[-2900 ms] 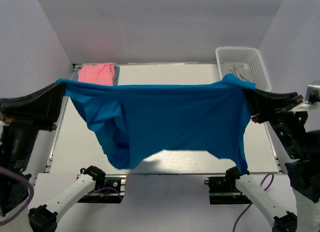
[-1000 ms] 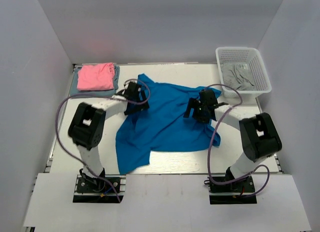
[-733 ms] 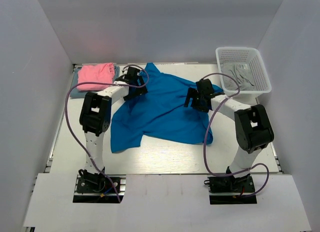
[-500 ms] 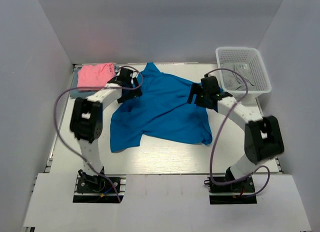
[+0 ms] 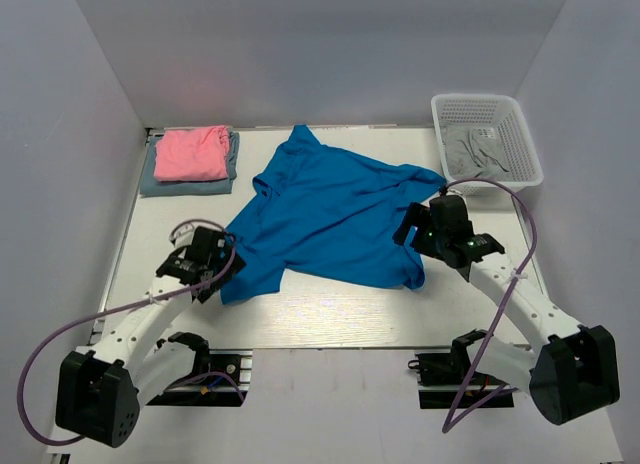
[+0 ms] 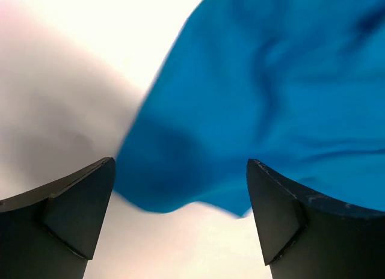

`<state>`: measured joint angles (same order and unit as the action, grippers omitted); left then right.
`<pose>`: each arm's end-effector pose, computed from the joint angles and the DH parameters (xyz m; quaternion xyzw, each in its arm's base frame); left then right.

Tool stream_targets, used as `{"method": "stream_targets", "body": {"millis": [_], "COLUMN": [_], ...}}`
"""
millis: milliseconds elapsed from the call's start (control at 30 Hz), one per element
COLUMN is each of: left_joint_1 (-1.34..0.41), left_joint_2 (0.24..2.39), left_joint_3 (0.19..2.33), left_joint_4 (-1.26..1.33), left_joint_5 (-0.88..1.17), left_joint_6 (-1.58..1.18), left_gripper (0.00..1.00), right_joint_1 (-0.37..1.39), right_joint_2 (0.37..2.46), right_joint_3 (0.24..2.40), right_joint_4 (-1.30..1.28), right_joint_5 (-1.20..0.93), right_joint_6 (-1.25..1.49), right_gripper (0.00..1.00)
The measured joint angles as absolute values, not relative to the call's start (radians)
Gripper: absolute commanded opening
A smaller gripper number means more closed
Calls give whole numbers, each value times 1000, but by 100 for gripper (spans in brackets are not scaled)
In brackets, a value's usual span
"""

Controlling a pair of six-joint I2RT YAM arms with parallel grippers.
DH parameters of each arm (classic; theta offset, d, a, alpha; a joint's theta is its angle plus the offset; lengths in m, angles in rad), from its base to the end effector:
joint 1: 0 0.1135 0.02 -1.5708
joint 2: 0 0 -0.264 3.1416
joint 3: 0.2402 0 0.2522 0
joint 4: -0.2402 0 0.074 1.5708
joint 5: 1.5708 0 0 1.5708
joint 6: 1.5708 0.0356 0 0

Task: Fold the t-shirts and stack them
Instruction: Flatten out the tshirt

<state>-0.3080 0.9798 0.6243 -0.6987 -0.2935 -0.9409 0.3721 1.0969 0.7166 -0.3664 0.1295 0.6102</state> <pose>0.1716 -0.0438 0.2097 -0.3331 0.8973 -0.0330 0.2877 0.2154 0.0791 0.2389 0.1343 0.9048 0.1362 0.3804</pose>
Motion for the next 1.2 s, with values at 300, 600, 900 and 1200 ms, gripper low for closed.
{"method": "stream_targets", "body": {"millis": [300, 600, 900, 1200], "left_joint_1": [-310, -312, -323, -325], "left_joint_2": [947, 1064, 1104, 1119], "left_joint_3": [482, 499, 486, 497], "left_joint_4": [-748, -753, -616, -575], "left_joint_5": [-206, -225, -224, -248], "left_joint_6": [-1034, -1064, -1019, -979], "left_gripper": [100, 73, 0, 0], "right_joint_1": [371, 371, 369, 368], "right_joint_2": [1085, 1129, 1164, 1206], "right_joint_3": [702, 690, 690, 621], "right_joint_4": [-369, -372, -418, -503], "right_joint_5": [141, 164, 208, 192], "right_joint_6": [607, 602, 599, 599], "right_gripper": [90, 90, 90, 88]}}
